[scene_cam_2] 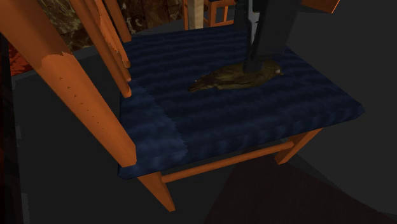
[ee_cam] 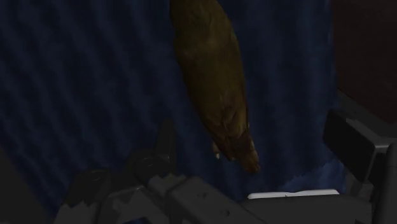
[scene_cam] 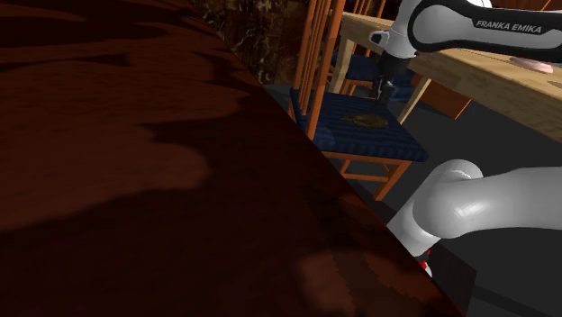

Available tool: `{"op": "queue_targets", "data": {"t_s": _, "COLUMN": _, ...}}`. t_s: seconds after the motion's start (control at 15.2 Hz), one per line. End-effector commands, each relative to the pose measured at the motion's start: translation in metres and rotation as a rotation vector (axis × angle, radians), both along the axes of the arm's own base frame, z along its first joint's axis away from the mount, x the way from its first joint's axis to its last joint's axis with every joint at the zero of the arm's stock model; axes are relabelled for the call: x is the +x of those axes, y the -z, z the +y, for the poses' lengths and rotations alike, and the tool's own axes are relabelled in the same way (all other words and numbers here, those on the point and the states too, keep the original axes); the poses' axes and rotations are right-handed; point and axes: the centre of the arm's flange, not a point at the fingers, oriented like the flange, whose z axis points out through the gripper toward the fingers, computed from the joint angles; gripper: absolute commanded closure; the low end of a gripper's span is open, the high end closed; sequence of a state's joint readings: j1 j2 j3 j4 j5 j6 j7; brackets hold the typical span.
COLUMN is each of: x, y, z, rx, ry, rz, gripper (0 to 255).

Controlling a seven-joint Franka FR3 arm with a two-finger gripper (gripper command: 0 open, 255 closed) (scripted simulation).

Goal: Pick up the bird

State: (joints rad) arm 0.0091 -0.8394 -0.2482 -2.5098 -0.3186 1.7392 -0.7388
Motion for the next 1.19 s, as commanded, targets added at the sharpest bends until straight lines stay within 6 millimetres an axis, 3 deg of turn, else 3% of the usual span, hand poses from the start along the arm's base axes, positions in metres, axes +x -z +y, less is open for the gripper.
{"op": "queue_targets", "data": {"t_s": 0.0, "x": 0.002, "y": 0.013, "z": -0.018, "rx": 0.003, "ry": -0.111, "rz": 0.009, "gripper": 0}}
{"op": "queue_targets", "data": {"t_s": 0.07, "x": 0.004, "y": 0.019, "z": -0.026, "rx": 0.000, "ry": -0.147, "rz": 0.019, "gripper": 0}}
{"op": "queue_targets", "data": {"t_s": 0.66, "x": 0.004, "y": 0.059, "z": -0.026, "rx": 0.000, "ry": -0.147, "rz": 0.019, "gripper": 0}}
{"op": "queue_targets", "data": {"t_s": 0.73, "x": 0.005, "y": 0.059, "z": -0.026, "rx": 0.000, "ry": -0.147, "rz": 0.019, "gripper": 255}}
{"op": "queue_targets", "data": {"t_s": 1.12, "x": 0.005, "y": 0.059, "z": -0.026, "rx": 0.000, "ry": -0.147, "rz": 0.019, "gripper": 255}}
